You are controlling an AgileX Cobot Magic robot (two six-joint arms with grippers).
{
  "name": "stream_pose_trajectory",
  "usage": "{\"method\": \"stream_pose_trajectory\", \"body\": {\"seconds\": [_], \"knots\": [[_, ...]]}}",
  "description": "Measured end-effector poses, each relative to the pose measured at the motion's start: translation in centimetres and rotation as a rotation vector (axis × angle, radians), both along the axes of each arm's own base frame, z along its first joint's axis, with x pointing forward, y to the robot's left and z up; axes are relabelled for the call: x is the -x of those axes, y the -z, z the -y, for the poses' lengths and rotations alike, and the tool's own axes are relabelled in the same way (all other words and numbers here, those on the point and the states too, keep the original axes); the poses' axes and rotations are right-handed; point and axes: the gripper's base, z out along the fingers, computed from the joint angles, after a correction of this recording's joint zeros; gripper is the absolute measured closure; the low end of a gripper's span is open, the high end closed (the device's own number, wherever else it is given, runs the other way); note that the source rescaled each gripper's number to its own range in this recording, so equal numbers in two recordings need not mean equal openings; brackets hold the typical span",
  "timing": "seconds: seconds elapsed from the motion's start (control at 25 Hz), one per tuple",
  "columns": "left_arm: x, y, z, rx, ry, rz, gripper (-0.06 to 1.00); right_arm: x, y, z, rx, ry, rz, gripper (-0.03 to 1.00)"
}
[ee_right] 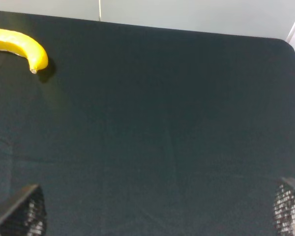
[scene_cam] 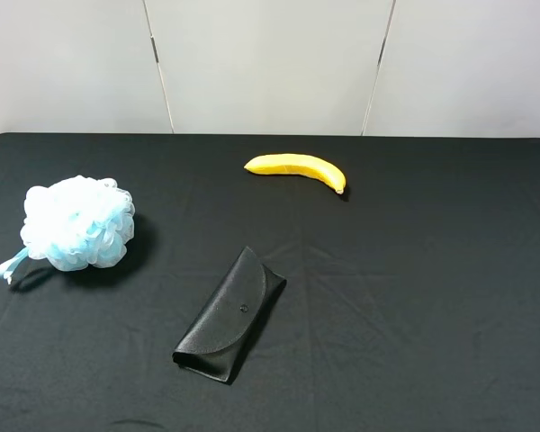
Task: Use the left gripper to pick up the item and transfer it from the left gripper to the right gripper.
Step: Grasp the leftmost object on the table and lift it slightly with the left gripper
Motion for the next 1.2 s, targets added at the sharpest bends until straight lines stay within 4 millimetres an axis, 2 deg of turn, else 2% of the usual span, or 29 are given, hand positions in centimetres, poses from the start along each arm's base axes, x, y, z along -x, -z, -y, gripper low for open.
{"method": "stream_pose_trajectory", "body": {"seconds": [1.08, 1.2], "knots": [[0.00, 0.00, -0.06, -0.006, -0.004, 0.000, -0.01, 0.00, 0.00, 0.00, 0.000, 0.000, 0.000, -0.03], [0.00, 0.00, -0.06, -0.006, -0.004, 0.000, -0.04, 0.00, 0.00, 0.00, 0.000, 0.000, 0.000, -0.03]]}}
